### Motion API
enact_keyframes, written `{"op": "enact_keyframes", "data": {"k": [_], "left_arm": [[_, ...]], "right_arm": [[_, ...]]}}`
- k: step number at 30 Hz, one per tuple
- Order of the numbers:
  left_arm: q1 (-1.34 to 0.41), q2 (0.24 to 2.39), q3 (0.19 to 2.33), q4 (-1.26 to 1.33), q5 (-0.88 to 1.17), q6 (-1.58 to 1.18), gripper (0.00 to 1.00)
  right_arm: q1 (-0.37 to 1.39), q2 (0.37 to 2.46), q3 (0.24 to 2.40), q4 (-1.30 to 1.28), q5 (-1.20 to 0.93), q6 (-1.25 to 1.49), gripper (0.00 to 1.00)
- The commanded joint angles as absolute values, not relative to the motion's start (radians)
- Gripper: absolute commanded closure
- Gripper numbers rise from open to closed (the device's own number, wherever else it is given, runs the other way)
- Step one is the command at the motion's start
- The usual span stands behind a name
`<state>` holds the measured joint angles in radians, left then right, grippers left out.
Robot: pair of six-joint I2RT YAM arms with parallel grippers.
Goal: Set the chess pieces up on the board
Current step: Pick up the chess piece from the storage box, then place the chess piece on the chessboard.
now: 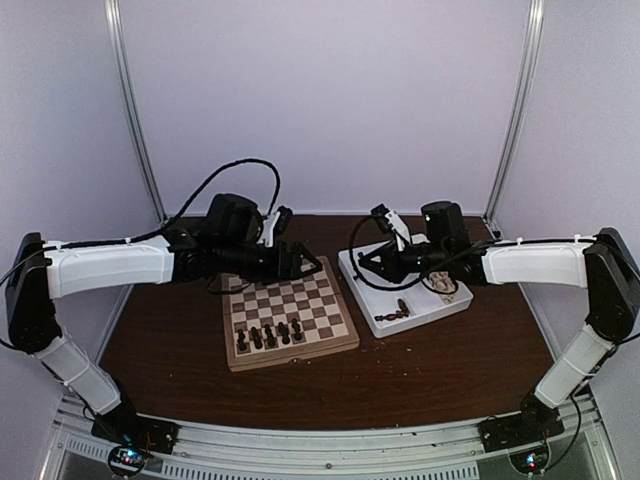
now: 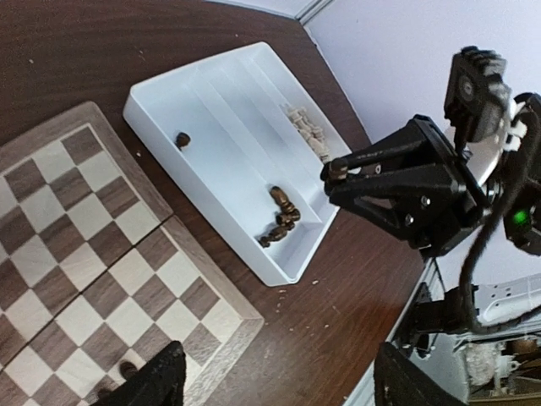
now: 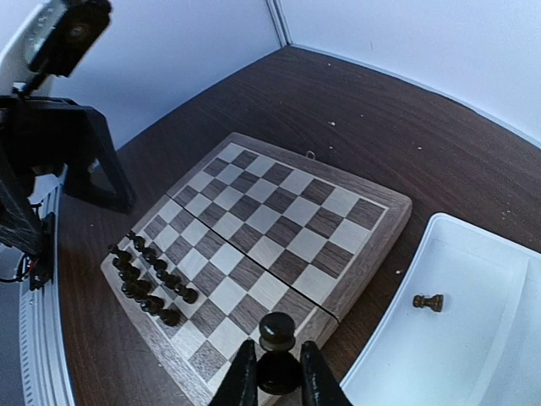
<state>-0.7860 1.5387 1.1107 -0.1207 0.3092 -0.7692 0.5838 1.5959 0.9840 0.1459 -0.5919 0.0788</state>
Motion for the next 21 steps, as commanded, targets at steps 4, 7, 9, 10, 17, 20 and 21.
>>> {"op": "enact_keyframes", "data": {"k": [4, 7, 9, 10, 17, 20, 21], "left_arm": [[-0.778, 1.678, 1.231, 0.086, 0.483, -0.91, 0.29], [-0.779, 1.712, 1.244, 0.103, 0.5, -0.938, 0.31], [-0.779, 1.729, 1.242, 0.125, 0.508, -0.959, 0.31], [-0.779, 1.735, 1.237, 0.139, 0.51, -0.971, 0.31], [-0.779, 1.74, 1.204, 0.194, 0.502, -1.01, 0.35], [-0.781, 1.748, 1.205, 0.193, 0.508, -1.014, 0.41], [-0.78, 1.752, 1.208, 0.189, 0.513, -1.014, 0.45]], "right_arm": [[0.623, 1.576, 0.948, 0.293, -0.688, 0.151, 0.84], [0.642, 1.576, 0.93, 0.316, -0.699, 0.147, 0.84], [0.652, 1.58, 0.925, 0.318, -0.706, 0.137, 0.84], [0.655, 1.581, 0.924, 0.318, -0.71, 0.134, 0.84], [0.682, 1.593, 0.935, 0.313, -0.724, 0.121, 0.84], [0.693, 1.601, 0.942, 0.295, -0.716, 0.112, 0.84], [0.695, 1.601, 0.943, 0.293, -0.712, 0.109, 0.84]]}}
